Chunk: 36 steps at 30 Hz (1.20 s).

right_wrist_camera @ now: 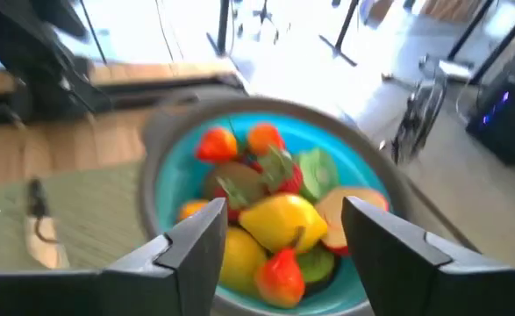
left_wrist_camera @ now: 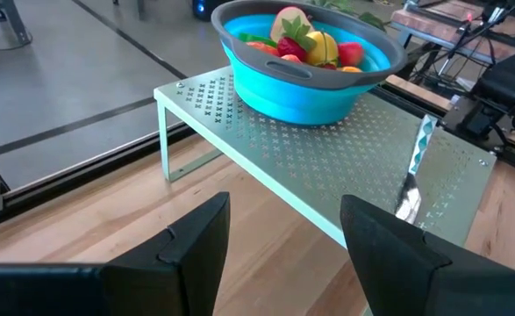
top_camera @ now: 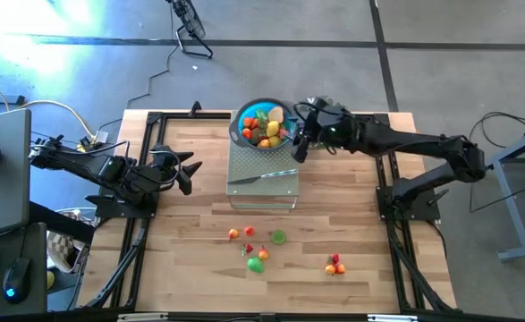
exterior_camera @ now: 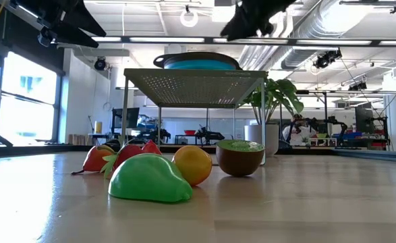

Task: Pick & Place Fruit
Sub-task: Put the red strawberry in the blue bowl on the shelf

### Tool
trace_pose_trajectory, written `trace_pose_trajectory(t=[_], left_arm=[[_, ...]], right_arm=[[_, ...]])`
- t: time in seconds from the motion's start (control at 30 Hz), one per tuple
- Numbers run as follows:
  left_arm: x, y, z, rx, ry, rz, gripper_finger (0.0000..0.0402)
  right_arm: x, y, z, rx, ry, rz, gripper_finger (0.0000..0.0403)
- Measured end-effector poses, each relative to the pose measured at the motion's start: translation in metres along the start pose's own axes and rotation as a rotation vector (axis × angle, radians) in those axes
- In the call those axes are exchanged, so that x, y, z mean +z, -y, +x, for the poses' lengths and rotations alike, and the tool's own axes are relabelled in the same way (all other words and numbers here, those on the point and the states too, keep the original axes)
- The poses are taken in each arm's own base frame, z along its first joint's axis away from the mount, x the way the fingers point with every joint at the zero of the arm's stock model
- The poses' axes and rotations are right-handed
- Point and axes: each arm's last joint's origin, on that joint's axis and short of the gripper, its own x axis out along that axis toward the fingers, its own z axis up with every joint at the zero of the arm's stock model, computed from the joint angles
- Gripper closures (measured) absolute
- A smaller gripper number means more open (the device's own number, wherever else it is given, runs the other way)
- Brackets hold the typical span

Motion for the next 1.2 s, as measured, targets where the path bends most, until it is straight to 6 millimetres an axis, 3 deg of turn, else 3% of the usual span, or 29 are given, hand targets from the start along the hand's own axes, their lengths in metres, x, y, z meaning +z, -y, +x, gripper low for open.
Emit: trace_pose_trajectory(t=[0.23, 0.47, 0.8, 1.2], left_arm=[[0.0, 0.0, 0.0, 0.0, 0.0, 0.0, 0.0187], [0.0, 0.0, 0.0, 0.0, 0.0, 0.0, 0.0187], [0.0, 0.0, 0.0, 0.0, 0.0, -0.008, 0.0187], [0.0, 0.0, 0.0, -0.001, 0.0, -0.038, 0.0187]], right_arm=[[0.018, -0.015, -0.051, 0.069, 0.129, 0.022, 0.0205], [0.017, -0.029, -0.089, 0.185, 0.122, 0.108, 0.0223], [-0.008, -0.05, -0.118, 0.298, -0.133, 0.295, 0.0249], [-0.053, -0.071, -0.144, 0.358, -0.657, 0.488, 0.0274]])
